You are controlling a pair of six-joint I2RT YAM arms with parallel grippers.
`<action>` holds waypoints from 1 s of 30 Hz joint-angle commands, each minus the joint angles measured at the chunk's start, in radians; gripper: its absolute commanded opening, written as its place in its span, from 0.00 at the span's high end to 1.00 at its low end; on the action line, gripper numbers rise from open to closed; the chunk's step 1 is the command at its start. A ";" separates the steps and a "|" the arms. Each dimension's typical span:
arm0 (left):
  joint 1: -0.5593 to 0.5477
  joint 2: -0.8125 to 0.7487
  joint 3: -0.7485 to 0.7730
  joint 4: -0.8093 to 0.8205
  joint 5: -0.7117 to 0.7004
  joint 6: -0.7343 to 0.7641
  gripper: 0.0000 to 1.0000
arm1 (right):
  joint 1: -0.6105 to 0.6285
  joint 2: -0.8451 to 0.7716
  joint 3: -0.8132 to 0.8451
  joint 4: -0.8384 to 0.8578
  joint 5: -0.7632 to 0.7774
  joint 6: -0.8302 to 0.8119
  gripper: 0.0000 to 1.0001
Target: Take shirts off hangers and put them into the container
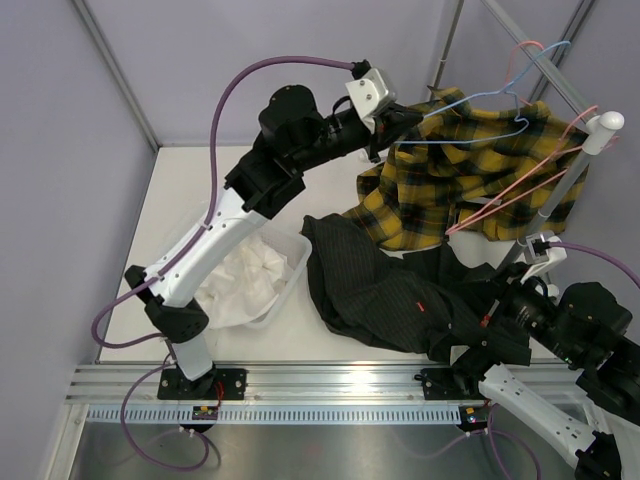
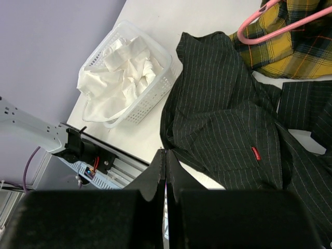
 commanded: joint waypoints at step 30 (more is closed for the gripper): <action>0.005 -0.523 -1.026 0.098 -0.268 -0.317 0.55 | -0.001 0.048 0.086 0.027 0.001 -0.067 0.01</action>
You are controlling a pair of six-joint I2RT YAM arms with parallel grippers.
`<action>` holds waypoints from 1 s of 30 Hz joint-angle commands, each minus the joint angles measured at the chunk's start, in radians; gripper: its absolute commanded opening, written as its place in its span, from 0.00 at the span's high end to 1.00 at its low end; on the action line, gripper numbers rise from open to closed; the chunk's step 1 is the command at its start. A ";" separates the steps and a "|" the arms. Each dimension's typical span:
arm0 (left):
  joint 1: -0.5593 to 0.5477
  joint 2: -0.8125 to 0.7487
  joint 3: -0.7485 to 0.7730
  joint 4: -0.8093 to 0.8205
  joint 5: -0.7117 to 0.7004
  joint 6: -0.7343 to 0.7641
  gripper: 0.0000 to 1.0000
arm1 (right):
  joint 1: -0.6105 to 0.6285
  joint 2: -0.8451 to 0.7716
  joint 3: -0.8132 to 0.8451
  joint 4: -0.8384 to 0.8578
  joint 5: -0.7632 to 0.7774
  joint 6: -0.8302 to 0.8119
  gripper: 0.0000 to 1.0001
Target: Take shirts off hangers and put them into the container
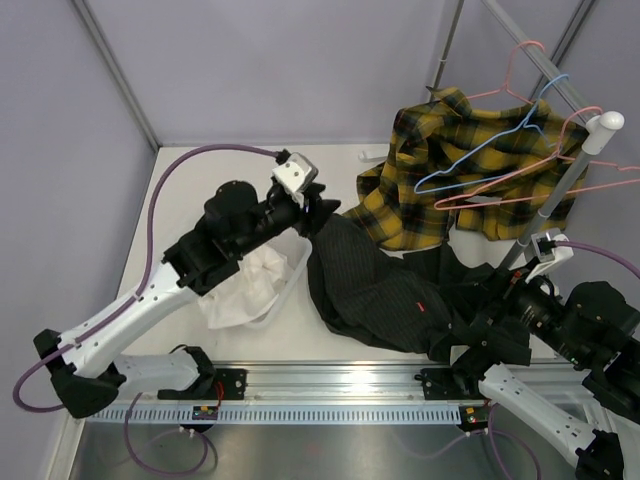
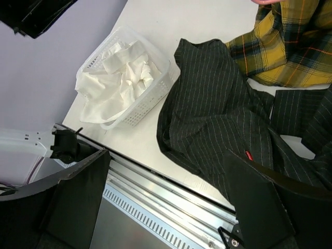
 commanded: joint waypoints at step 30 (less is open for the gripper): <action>-0.242 0.858 -0.036 0.085 0.041 -0.388 0.19 | -0.002 -0.084 -0.004 0.057 -0.036 0.010 0.01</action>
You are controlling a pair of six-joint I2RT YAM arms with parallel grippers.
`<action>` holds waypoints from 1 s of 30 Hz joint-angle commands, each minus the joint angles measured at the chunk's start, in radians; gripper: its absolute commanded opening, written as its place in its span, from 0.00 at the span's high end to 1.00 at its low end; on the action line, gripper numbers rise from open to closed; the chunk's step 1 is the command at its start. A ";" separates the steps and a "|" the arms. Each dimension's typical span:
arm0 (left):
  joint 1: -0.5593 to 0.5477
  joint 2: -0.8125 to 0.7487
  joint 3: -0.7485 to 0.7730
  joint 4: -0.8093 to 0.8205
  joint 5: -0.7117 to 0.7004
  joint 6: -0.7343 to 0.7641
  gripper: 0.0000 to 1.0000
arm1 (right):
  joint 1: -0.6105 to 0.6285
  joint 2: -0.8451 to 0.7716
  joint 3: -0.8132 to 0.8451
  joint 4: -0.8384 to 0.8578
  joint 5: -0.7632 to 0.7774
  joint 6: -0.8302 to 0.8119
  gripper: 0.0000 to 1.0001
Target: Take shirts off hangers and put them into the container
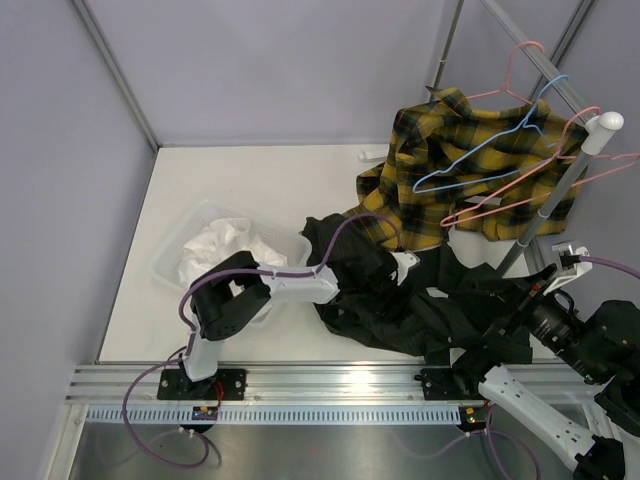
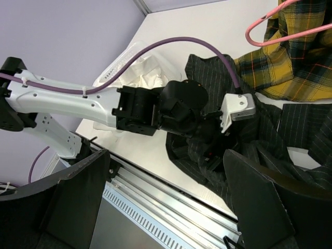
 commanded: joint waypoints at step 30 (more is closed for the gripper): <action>0.458 -0.552 0.723 -0.656 -0.191 0.392 1.00 | -0.002 0.007 0.065 -0.004 -0.026 -0.011 0.00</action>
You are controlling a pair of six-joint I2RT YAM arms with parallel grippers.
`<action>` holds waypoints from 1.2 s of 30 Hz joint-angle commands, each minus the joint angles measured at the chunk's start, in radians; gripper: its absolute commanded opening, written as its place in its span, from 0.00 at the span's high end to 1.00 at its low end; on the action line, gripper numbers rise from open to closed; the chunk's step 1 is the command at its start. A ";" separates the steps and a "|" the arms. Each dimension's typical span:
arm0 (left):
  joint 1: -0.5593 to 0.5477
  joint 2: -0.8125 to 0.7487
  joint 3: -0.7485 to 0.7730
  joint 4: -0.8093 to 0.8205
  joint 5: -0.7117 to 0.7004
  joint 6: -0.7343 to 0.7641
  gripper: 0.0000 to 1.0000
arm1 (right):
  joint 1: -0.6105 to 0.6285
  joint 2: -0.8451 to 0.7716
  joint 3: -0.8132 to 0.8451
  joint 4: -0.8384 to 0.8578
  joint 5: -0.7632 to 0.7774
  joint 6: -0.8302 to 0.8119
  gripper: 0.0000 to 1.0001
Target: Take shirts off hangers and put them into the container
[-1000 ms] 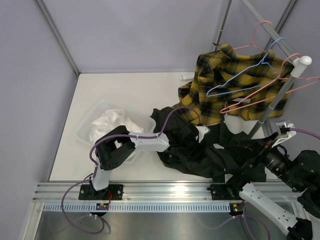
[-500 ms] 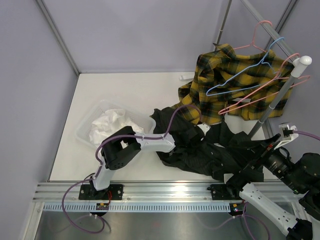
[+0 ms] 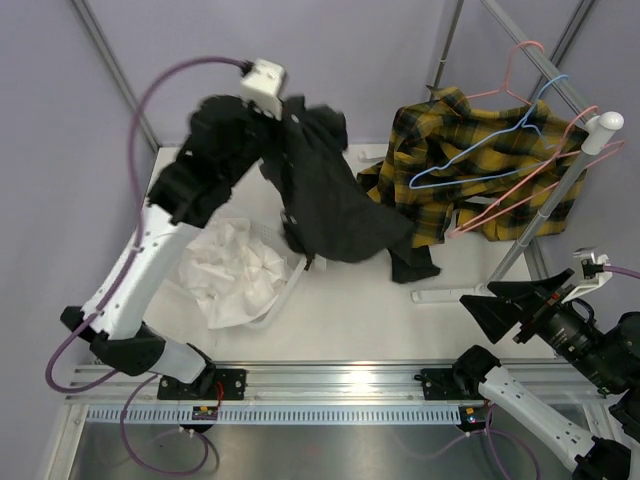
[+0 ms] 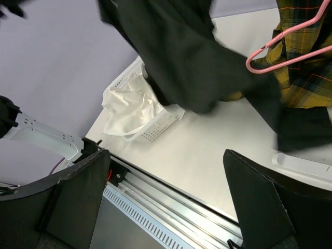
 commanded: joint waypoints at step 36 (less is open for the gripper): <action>0.184 -0.321 0.346 0.501 -0.029 0.482 1.00 | -0.001 0.195 -0.125 0.184 -0.145 -0.043 0.01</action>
